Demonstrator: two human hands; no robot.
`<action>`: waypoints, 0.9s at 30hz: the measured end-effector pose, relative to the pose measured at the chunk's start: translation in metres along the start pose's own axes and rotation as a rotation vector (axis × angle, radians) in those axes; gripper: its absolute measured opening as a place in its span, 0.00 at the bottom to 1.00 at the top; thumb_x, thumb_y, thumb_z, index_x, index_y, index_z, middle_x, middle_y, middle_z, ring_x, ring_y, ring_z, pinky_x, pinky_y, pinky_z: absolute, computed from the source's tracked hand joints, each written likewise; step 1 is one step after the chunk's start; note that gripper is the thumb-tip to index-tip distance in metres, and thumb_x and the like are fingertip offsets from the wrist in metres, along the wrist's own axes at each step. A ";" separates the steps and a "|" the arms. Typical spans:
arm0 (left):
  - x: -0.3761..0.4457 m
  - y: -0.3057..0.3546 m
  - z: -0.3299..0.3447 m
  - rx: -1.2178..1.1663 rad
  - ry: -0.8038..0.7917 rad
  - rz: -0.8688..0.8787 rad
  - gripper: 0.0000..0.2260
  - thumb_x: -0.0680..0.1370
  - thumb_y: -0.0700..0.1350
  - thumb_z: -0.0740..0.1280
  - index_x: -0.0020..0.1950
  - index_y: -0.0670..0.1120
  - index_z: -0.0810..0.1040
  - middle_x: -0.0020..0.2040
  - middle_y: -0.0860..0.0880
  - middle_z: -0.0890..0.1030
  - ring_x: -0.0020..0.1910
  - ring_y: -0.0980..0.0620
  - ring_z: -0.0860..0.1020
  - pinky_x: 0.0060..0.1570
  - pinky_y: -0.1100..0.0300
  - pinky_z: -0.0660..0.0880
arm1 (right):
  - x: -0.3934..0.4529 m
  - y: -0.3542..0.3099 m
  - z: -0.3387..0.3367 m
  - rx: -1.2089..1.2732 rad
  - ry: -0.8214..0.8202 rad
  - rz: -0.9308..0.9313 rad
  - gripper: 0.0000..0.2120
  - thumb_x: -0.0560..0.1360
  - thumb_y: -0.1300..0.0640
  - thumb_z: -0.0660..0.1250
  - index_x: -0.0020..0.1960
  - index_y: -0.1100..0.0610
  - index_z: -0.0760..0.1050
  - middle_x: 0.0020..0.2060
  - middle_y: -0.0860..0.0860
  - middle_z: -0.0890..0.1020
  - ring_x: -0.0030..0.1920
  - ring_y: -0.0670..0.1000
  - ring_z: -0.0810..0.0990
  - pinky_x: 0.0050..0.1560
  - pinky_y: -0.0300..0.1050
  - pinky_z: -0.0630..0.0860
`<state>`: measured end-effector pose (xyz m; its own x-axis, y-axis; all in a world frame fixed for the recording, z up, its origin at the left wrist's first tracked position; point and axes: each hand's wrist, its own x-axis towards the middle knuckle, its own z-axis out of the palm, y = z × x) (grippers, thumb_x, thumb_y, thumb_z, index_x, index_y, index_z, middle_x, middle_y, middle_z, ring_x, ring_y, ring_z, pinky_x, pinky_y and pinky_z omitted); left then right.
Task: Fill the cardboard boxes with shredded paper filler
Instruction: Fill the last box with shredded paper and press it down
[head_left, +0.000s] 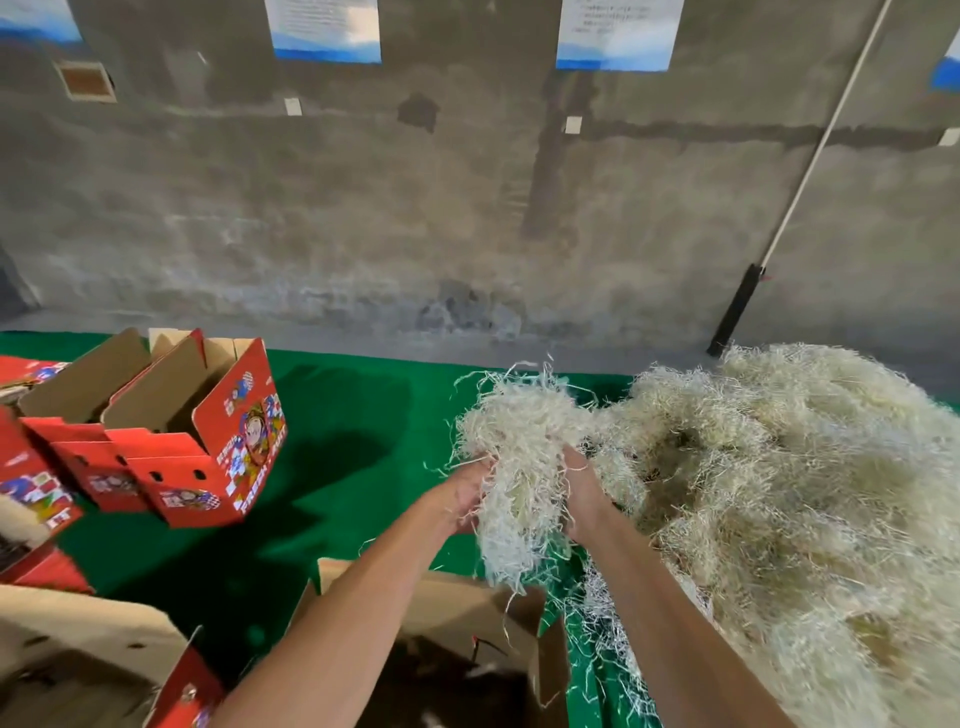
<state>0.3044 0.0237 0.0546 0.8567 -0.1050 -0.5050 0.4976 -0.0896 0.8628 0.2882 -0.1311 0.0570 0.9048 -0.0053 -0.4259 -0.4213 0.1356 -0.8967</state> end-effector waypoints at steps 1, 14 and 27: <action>0.000 0.000 -0.002 0.000 -0.005 0.010 0.22 0.86 0.46 0.56 0.78 0.39 0.60 0.78 0.38 0.62 0.76 0.40 0.63 0.76 0.48 0.59 | 0.005 0.002 0.001 0.007 0.054 -0.012 0.29 0.80 0.44 0.62 0.77 0.55 0.61 0.76 0.57 0.64 0.68 0.56 0.75 0.65 0.60 0.73; -0.006 -0.022 0.028 -0.085 0.208 0.231 0.47 0.73 0.70 0.66 0.82 0.50 0.49 0.82 0.48 0.54 0.79 0.45 0.58 0.76 0.44 0.55 | 0.040 0.000 0.013 0.171 0.563 -0.364 0.37 0.80 0.57 0.69 0.81 0.57 0.51 0.71 0.61 0.72 0.66 0.57 0.76 0.68 0.46 0.71; 0.042 -0.021 -0.092 0.119 0.709 0.202 0.12 0.82 0.47 0.65 0.49 0.38 0.78 0.44 0.39 0.80 0.36 0.44 0.79 0.34 0.55 0.76 | 0.036 0.002 -0.015 -0.049 0.575 -0.376 0.42 0.78 0.55 0.71 0.81 0.61 0.48 0.65 0.65 0.76 0.59 0.61 0.80 0.63 0.48 0.75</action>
<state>0.3420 0.1123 0.0174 0.8319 0.5298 -0.1651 0.3378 -0.2474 0.9081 0.3190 -0.1459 0.0379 0.8190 -0.5696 -0.0690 -0.1000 -0.0232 -0.9947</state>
